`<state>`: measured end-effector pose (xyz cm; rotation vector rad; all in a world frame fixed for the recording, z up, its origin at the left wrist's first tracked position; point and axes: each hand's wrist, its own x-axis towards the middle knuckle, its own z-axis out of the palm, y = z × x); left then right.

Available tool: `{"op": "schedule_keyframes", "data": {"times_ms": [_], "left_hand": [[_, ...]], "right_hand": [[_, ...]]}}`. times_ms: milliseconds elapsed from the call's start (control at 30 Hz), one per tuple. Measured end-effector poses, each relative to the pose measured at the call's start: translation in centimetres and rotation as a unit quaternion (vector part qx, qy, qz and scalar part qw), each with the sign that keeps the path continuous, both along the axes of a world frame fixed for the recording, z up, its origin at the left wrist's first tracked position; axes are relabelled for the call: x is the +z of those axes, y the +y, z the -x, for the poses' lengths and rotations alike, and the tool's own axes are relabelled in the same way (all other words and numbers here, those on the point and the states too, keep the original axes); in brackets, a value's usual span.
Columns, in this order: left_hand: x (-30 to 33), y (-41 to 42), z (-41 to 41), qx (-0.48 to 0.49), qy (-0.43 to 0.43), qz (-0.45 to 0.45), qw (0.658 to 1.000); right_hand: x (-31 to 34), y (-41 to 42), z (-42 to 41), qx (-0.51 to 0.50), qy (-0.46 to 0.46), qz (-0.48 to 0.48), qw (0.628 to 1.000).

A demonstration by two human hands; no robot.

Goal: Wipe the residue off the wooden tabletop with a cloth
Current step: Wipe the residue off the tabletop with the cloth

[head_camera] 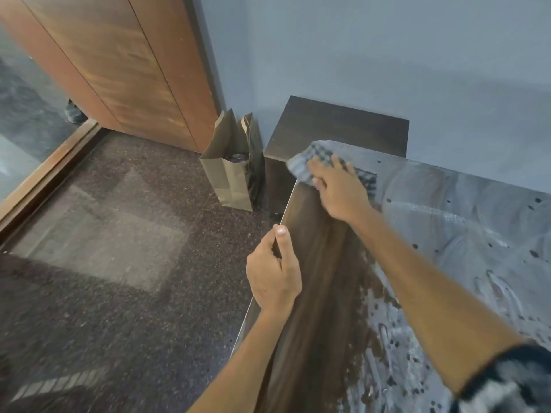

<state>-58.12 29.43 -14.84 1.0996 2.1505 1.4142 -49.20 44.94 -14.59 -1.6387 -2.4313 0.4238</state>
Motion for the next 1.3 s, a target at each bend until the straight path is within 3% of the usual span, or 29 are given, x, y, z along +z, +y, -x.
{"op": "schedule_keyframes", "data": {"times_ms": [133,300,367,433,567,600,800,900,1067,1300], "left_hand": [[-0.4,0.1,-0.1,-0.007,0.011,-0.010,1.000],[-0.5,0.0,-0.2,-0.013,0.024,-0.005,1.000],[-0.6,0.0,-0.1,-0.013,0.025,-0.006,1.000],[-0.8,-0.1,-0.1,-0.008,0.011,-0.006,1.000],[-0.9,-0.1,-0.2,-0.007,0.007,-0.002,1.000],[-0.8,-0.1,-0.2,-0.006,0.002,-0.001,1.000],[-0.1,0.0,-0.4,0.001,0.010,0.021,1.000],[-0.3,0.0,-0.4,0.007,0.021,0.032,0.999],[-0.9,0.3,-0.1,0.002,0.031,0.067,0.997],[-0.6,0.4,0.0,-0.002,0.027,0.119,0.992]], "right_hand": [[0.4,-6.1,-2.1,0.141,0.028,-0.008,0.990],[0.7,3.1,-2.7,-0.013,-0.013,-0.008,1.000],[0.1,5.0,-1.2,-0.024,-0.020,-0.004,0.999],[-0.2,4.1,0.1,0.020,0.002,-0.006,1.000],[0.0,-1.4,-1.8,0.223,0.057,-0.003,0.973],[0.3,-1.4,-2.7,0.228,0.052,0.005,0.972],[0.1,5.5,-2.6,-0.021,0.001,-0.015,1.000],[-0.1,5.5,0.1,-0.023,-0.002,-0.029,0.999],[0.3,1.6,-2.0,0.108,0.048,0.006,0.993],[0.7,6.2,-1.2,-0.073,-0.013,-0.012,0.997]]}}
